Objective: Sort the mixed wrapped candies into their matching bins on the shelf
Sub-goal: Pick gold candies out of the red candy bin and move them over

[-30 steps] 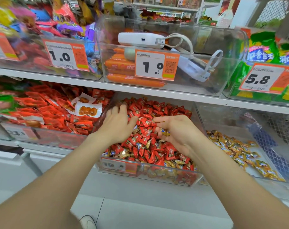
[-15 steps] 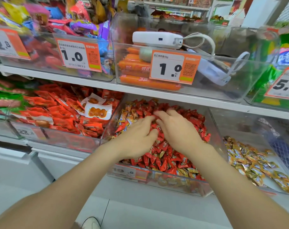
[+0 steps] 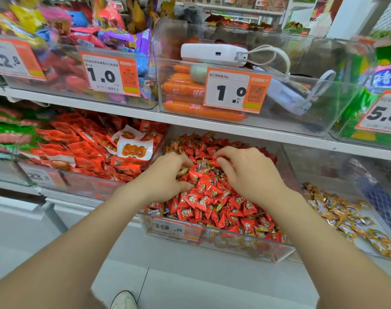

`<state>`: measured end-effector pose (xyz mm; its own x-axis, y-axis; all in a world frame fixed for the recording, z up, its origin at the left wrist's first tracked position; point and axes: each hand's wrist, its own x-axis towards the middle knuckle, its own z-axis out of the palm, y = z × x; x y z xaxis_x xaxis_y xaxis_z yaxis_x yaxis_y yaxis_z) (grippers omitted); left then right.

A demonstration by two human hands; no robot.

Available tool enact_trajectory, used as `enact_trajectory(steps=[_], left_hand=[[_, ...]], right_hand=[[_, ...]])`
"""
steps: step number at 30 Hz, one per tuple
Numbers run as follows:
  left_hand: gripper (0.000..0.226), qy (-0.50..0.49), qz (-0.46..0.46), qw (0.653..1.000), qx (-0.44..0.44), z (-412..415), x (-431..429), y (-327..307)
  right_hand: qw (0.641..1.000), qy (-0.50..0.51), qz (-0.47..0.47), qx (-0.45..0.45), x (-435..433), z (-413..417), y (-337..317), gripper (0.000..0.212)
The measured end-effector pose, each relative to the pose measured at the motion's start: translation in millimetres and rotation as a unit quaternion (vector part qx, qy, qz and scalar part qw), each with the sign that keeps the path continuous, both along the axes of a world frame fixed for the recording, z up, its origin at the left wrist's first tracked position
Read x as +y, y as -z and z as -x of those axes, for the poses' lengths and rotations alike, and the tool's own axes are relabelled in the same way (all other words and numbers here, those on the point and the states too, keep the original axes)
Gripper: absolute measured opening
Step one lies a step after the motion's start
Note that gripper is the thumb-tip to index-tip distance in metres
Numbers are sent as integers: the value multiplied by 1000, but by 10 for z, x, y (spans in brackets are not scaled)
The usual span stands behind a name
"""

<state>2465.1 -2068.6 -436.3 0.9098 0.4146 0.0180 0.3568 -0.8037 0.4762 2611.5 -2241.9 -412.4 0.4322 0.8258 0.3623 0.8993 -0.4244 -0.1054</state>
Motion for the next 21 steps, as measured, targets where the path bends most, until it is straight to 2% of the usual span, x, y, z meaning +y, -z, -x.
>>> enact_trajectory(steps=[2,5,9,11,15,17,19,21], left_hand=[[62,-7,-18,1000,-5,-20,19,29],[55,-20,-10,999,-30,-43,-1,43],[41,-23,5,998,-53,-46,8,66],[39,-17,6,997,-73,-38,10,78],[41,-17,38,995,-85,-25,-5,52],[30,-14,54,993,-102,-36,-18,18],[14,-21,23,991,-134,-83,-2,25],[22,-27,-16,990,-136,-132,1,41]], right_hand=[[997,-56,49,-10,105,52,45,37],[991,-63,116,-37,239,14,151,42],[978,-96,187,4,350,-121,203,58],[971,-92,222,15,380,-116,213,60],[979,-68,186,44,407,-113,233,38],[980,-75,154,97,377,-156,199,25],[975,-90,118,167,301,-201,147,15],[965,-97,69,235,191,-240,113,8]])
